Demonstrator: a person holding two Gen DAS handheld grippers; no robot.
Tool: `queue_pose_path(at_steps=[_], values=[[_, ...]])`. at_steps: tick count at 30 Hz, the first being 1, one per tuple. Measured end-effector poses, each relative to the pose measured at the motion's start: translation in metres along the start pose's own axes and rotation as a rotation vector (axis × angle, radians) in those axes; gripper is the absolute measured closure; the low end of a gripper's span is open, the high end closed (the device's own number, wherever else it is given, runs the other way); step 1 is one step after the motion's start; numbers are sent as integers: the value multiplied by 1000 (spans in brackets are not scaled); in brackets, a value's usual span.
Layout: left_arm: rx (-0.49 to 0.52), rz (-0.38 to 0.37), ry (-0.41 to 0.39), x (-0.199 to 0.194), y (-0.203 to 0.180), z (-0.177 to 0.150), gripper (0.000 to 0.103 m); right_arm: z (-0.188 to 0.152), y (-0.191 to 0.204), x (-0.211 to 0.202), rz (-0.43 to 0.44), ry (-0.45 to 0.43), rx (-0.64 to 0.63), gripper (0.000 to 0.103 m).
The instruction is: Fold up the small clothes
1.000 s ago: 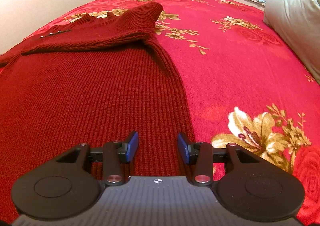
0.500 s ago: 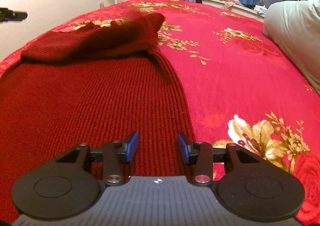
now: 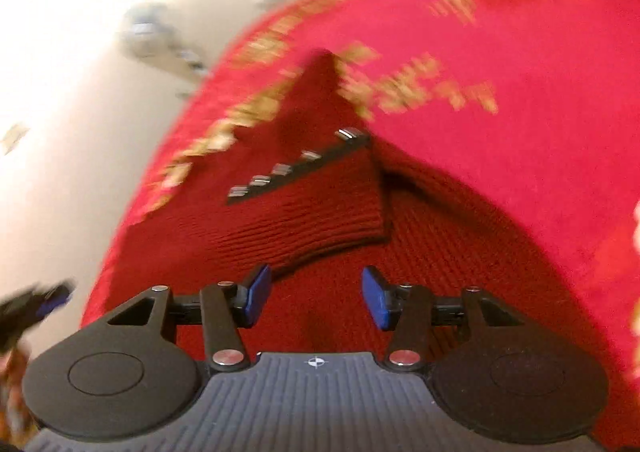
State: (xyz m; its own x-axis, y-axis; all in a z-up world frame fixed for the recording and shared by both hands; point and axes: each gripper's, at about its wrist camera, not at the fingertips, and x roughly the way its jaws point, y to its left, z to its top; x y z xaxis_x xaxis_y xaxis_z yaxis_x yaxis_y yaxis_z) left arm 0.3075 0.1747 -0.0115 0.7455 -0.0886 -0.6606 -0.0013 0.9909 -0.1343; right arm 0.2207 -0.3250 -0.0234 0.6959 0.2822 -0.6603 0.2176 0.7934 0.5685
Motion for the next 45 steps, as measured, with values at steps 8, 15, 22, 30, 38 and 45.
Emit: queue_pose_path(at_steps=[8, 15, 22, 30, 38, 45], values=[[62, -19, 12, 9, -11, -5, 63, 19, 7, 25, -133, -121, 106, 94], [33, -37, 21, 14, -9, -2, 63, 44, 109, -36, -7, -512, -415, 95], [55, -33, 96, 44, -18, -12, 63, 94, 77, 37, -241, -248, -365, 84], [57, 17, 159, 63, -20, -20, 52, 67, 40, 7, -329, -136, -401, 77], [165, 30, -17, 2, -54, -34, 52, 26, 72, -80, -372, -199, -592, 68], [162, 7, -75, -92, -66, -61, 52, 0, 74, -159, -346, -233, -607, 65]])
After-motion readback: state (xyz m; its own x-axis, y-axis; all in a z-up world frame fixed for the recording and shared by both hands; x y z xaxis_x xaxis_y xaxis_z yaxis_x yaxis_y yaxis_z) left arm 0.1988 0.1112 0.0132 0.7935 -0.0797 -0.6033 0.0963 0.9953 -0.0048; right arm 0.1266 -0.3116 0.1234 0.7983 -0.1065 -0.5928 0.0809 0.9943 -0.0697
